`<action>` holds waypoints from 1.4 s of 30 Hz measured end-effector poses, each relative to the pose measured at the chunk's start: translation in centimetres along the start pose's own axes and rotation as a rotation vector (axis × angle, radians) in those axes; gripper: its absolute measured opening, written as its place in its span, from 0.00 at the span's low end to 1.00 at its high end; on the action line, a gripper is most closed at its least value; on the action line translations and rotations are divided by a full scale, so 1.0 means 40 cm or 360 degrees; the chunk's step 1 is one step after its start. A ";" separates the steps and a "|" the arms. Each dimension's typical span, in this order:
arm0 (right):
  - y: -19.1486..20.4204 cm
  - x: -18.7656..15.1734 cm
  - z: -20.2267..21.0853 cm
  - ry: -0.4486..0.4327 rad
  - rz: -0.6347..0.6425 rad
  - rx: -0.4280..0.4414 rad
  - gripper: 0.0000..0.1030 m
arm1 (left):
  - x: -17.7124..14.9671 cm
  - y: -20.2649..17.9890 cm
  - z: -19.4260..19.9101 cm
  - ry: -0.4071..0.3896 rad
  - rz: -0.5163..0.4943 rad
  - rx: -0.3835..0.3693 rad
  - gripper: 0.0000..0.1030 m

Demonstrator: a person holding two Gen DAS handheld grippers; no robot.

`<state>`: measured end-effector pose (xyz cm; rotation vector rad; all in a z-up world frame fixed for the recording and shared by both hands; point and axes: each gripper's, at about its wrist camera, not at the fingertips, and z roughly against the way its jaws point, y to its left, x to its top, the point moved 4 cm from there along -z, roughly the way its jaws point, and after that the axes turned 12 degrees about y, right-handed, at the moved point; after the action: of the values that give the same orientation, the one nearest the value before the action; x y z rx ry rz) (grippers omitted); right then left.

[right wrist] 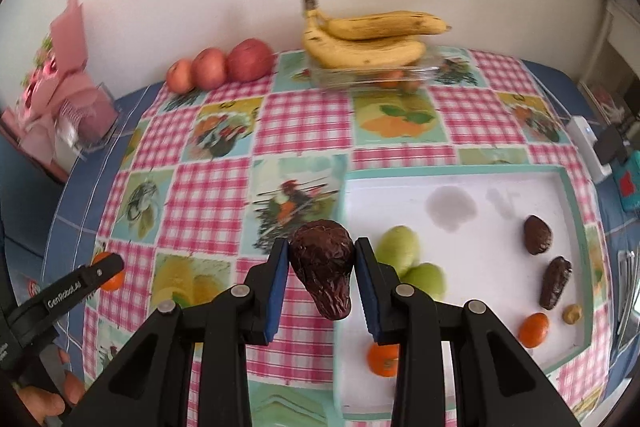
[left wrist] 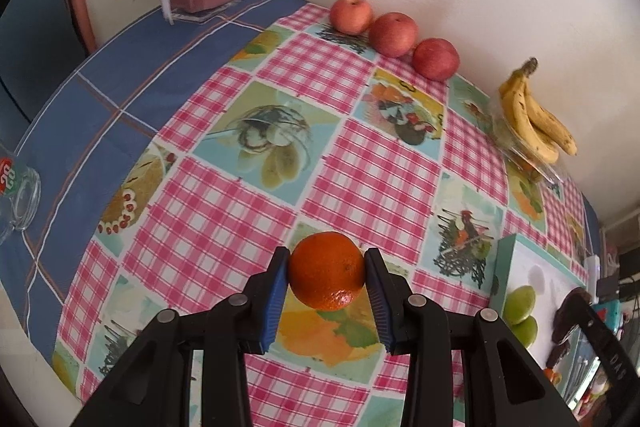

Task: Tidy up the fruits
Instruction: 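Carry the date and orange into the white tray and open both tools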

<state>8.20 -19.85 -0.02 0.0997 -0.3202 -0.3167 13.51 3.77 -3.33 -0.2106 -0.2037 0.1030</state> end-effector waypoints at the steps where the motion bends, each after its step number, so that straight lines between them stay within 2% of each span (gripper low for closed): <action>1: -0.019 0.001 0.005 -0.0006 -0.0022 -0.0011 0.34 | -0.003 -0.011 -0.001 0.0000 -0.0016 0.0002 0.39; 11: -0.201 0.002 0.056 -0.0079 -0.0231 -0.0100 0.34 | -0.047 -0.132 -0.012 0.0034 -0.0160 -0.0056 0.39; 20: -0.329 -0.009 0.100 -0.0129 -0.0378 -0.0111 0.34 | -0.132 -0.313 -0.020 0.0080 -0.0433 -0.0124 0.39; 28: -0.417 -0.025 0.130 -0.0161 -0.0484 -0.0125 0.34 | -0.211 -0.450 -0.046 0.0166 -0.0643 -0.0237 0.39; 31: -0.436 -0.029 0.139 -0.0173 -0.0508 -0.0120 0.34 | -0.221 -0.472 -0.065 0.0189 -0.0680 -0.0258 0.39; 36: -0.448 -0.032 0.141 -0.0173 -0.0513 -0.0106 0.34 | -0.222 -0.467 -0.124 0.0270 -0.0641 -0.0249 0.39; 42: -0.444 -0.030 0.090 -0.0097 -0.0498 -0.0066 0.34 | -0.226 -0.471 -0.165 0.0284 -0.0647 -0.0199 0.39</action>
<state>0.82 -36.42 0.46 0.0997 -0.3586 -0.6373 7.62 -16.98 -7.25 -0.2973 -0.0720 -0.3322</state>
